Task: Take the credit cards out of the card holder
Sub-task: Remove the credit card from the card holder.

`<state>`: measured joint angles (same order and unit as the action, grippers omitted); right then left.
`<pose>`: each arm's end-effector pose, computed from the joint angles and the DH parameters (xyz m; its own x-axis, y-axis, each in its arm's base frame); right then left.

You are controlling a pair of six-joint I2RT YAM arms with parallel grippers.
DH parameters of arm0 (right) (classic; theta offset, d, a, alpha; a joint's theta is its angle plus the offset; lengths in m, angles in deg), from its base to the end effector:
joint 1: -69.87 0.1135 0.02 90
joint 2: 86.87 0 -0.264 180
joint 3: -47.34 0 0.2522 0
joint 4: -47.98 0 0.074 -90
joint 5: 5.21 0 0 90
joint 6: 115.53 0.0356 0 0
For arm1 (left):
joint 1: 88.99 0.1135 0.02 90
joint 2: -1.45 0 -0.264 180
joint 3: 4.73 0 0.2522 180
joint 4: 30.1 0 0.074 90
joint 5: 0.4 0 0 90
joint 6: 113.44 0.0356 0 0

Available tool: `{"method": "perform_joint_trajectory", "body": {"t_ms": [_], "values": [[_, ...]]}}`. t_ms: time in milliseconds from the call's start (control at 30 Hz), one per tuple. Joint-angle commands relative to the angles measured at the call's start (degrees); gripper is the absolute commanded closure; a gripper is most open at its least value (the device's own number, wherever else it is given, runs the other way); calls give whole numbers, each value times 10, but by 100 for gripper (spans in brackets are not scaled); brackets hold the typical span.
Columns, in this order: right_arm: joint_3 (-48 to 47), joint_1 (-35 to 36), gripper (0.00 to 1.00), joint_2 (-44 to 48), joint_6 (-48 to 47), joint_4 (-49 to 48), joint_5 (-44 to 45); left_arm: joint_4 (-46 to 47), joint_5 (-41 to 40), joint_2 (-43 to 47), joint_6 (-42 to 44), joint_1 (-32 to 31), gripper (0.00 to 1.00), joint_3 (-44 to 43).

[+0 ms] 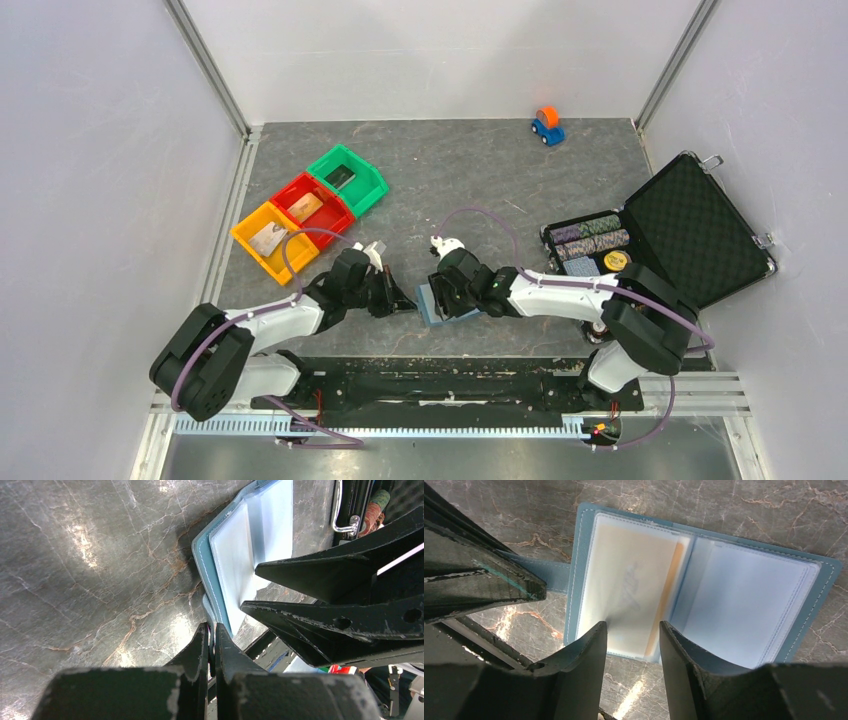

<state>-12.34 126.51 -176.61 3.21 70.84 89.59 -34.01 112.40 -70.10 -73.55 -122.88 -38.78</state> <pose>0.1692 0.2515 0.1638 -0.7715 -0.3005 -0.5608 -0.4945 0.8378 0.2314 0.1721 -0.1323 0.1397 -0.9316 -0.2263 -0.2843 0.0631 0.6698 -0.7398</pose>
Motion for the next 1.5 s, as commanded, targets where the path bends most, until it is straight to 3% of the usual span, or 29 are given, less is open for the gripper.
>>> {"method": "perform_joint_trajectory", "body": {"t_ms": [0, 200, 333, 567, 933, 1467], "values": [[-19, 7, 54, 26, 5, -18, -1, 4, 5, 11, 15, -3, 98, -18], [-14, 11, 51, 20, 13, -36, -15, 4, 5, 16, 13, -4, 98, -15], [-15, 17, 42, 11, 16, -37, -13, 4, 3, 16, 13, -4, 98, -12], [-30, 29, 40, -14, 14, -18, 3, 4, 4, 18, 12, -5, 98, -14], [-45, 38, 55, -1, 3, 30, 82, 1, 3, 17, 18, -5, 98, -11], [-54, 38, 56, 9, -12, 70, 149, -5, 1, 21, 22, -5, 98, -10]]}}
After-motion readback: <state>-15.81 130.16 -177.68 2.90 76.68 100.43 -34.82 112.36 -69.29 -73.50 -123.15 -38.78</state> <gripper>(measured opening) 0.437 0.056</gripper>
